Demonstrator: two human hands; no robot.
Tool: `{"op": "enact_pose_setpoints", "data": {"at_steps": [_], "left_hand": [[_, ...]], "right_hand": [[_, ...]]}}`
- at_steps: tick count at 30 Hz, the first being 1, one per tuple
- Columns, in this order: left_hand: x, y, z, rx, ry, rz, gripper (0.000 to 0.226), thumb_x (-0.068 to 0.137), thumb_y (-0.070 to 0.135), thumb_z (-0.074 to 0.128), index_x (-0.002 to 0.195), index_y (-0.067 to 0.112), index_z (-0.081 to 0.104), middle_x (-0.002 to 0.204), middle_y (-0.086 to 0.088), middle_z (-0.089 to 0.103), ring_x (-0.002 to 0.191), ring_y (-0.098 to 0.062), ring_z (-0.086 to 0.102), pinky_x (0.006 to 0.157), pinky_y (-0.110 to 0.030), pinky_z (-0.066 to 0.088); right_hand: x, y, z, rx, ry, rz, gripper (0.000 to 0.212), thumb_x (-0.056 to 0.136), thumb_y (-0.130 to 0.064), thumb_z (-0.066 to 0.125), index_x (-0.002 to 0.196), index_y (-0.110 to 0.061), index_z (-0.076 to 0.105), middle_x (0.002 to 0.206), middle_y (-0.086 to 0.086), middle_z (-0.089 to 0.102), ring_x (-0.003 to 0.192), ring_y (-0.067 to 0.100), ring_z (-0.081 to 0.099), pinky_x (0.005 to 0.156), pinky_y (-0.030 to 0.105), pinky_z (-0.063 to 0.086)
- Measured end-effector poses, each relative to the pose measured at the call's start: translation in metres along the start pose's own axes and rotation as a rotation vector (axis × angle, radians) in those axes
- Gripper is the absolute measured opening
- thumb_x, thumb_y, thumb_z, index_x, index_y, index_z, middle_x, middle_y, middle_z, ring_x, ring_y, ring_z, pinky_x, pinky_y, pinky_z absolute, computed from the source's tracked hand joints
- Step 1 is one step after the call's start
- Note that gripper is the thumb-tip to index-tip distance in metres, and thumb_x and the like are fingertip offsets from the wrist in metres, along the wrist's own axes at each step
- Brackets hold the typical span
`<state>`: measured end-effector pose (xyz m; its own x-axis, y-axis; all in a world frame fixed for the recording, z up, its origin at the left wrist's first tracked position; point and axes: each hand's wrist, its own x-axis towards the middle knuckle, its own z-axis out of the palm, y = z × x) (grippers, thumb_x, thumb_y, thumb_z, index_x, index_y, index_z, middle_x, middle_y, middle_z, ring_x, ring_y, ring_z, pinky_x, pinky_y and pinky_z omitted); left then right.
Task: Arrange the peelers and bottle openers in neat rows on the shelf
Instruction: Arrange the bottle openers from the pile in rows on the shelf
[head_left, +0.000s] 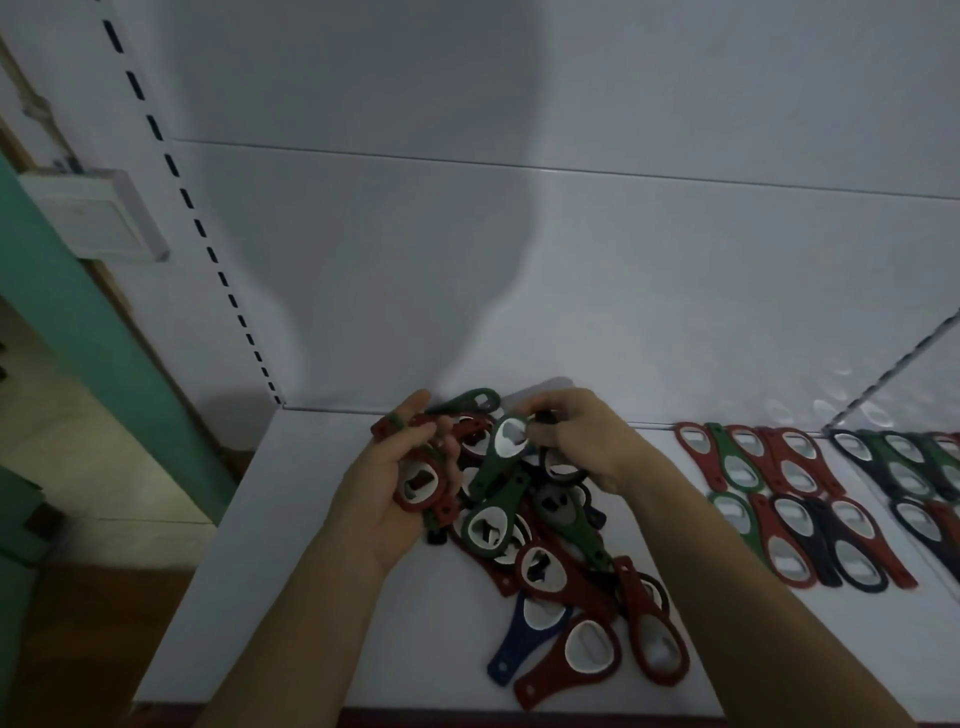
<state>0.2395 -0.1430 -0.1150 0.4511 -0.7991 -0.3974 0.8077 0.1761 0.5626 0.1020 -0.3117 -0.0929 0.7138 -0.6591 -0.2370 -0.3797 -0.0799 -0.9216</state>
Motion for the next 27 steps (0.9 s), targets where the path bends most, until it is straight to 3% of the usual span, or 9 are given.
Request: {"op": "enact_pose_setpoints", "data": {"at_steps": [3, 8, 11, 13, 17, 19, 22, 24, 27], "left_hand": [[0.005, 0.003, 0.005, 0.124, 0.004, 0.062, 0.043, 0.075, 0.012, 0.073, 0.118, 0.014, 0.072, 0.086, -0.008, 0.066, 0.061, -0.015, 0.058, 0.047, -0.026, 0.048], [0.005, 0.003, 0.024, 0.349, -0.258, -0.076, 0.046, 0.081, 0.049, 0.078, 0.111, 0.015, 0.077, 0.093, -0.011, 0.071, 0.074, -0.021, 0.067, 0.058, -0.032, 0.054], [0.003, -0.004, 0.032, 0.378, -0.364, -0.129, 0.032, 0.089, 0.027, 0.071, 0.116, 0.01, 0.075, 0.106, -0.018, 0.072, 0.085, -0.027, 0.072, 0.067, -0.037, 0.06], [0.005, -0.008, 0.031, 0.284, -0.249, -0.145, 0.037, 0.088, 0.013, 0.061, 0.123, 0.005, 0.071, 0.108, -0.022, 0.07, 0.083, -0.03, 0.07, 0.067, -0.038, 0.06], [0.004, -0.014, 0.026, 0.146, -0.268, -0.199, 0.04, 0.1, 0.035, 0.06, 0.129, 0.009, 0.069, 0.115, -0.016, 0.072, 0.091, -0.028, 0.073, 0.069, -0.036, 0.06], [0.0, -0.015, 0.023, 0.215, -0.309, -0.184, 0.033, 0.094, 0.03, 0.068, 0.12, 0.01, 0.073, 0.106, -0.013, 0.073, 0.084, -0.022, 0.073, 0.06, -0.029, 0.059], [-0.001, -0.012, 0.015, 0.23, -0.269, -0.166, 0.027, 0.085, 0.007, 0.068, 0.11, 0.006, 0.077, 0.099, -0.014, 0.072, 0.075, -0.017, 0.071, 0.051, -0.022, 0.055], [-0.001, -0.006, 0.01, 0.177, -0.203, -0.115, 0.029, 0.083, 0.001, 0.064, 0.108, 0.003, 0.077, 0.1, -0.015, 0.07, 0.072, -0.017, 0.068, 0.05, -0.023, 0.055], [0.0, -0.001, 0.002, 0.175, -0.134, -0.001, 0.052, 0.083, -0.006, 0.061, 0.131, 0.014, 0.064, 0.094, -0.012, 0.067, 0.072, -0.019, 0.064, 0.052, -0.025, 0.054]], "right_hand": [[-0.008, -0.013, -0.019, 0.141, -0.033, 0.012, 0.025, 0.093, 0.008, 0.059, 0.1, -0.011, 0.074, 0.092, 0.013, 0.068, 0.075, 0.021, 0.057, 0.062, 0.027, 0.05], [-0.016, -0.049, -0.016, 0.116, -0.152, -0.118, 0.023, 0.091, 0.003, 0.068, 0.107, -0.013, 0.075, 0.099, 0.01, 0.076, 0.089, 0.021, 0.07, 0.086, 0.033, 0.057], [-0.017, -0.054, 0.009, -0.148, 0.04, -0.263, 0.02, 0.092, -0.005, 0.071, 0.108, -0.014, 0.076, 0.099, 0.002, 0.076, 0.094, 0.017, 0.072, 0.092, 0.031, 0.058], [-0.016, -0.051, 0.016, -0.009, 0.181, -0.329, 0.017, 0.094, -0.002, 0.066, 0.102, -0.013, 0.076, 0.096, 0.001, 0.077, 0.09, 0.013, 0.074, 0.087, 0.025, 0.058], [-0.019, -0.041, 0.034, 0.224, 0.211, -0.306, 0.019, 0.098, -0.002, 0.06, 0.101, -0.013, 0.076, 0.094, 0.002, 0.079, 0.087, 0.012, 0.075, 0.076, 0.019, 0.058], [-0.021, -0.031, 0.046, 0.118, 0.211, -0.293, 0.018, 0.101, -0.016, 0.06, 0.112, -0.018, 0.074, 0.104, -0.001, 0.077, 0.096, 0.015, 0.073, 0.078, 0.024, 0.059], [-0.026, -0.018, 0.039, -0.126, 0.307, -0.298, 0.034, 0.102, -0.046, 0.049, 0.127, -0.027, 0.062, 0.122, -0.015, 0.066, 0.113, 0.008, 0.061, 0.1, 0.033, 0.05], [-0.033, -0.008, 0.028, -0.388, 0.278, -0.142, 0.062, 0.089, -0.072, 0.049, 0.132, -0.027, 0.052, 0.128, -0.01, 0.061, 0.116, 0.014, 0.057, 0.101, 0.042, 0.05], [-0.046, 0.011, 0.037, -0.98, 0.079, 0.141, 0.104, 0.058, -0.095, 0.052, 0.136, -0.029, 0.038, 0.132, 0.005, 0.049, 0.118, 0.027, 0.049, 0.095, 0.05, 0.048]]}}
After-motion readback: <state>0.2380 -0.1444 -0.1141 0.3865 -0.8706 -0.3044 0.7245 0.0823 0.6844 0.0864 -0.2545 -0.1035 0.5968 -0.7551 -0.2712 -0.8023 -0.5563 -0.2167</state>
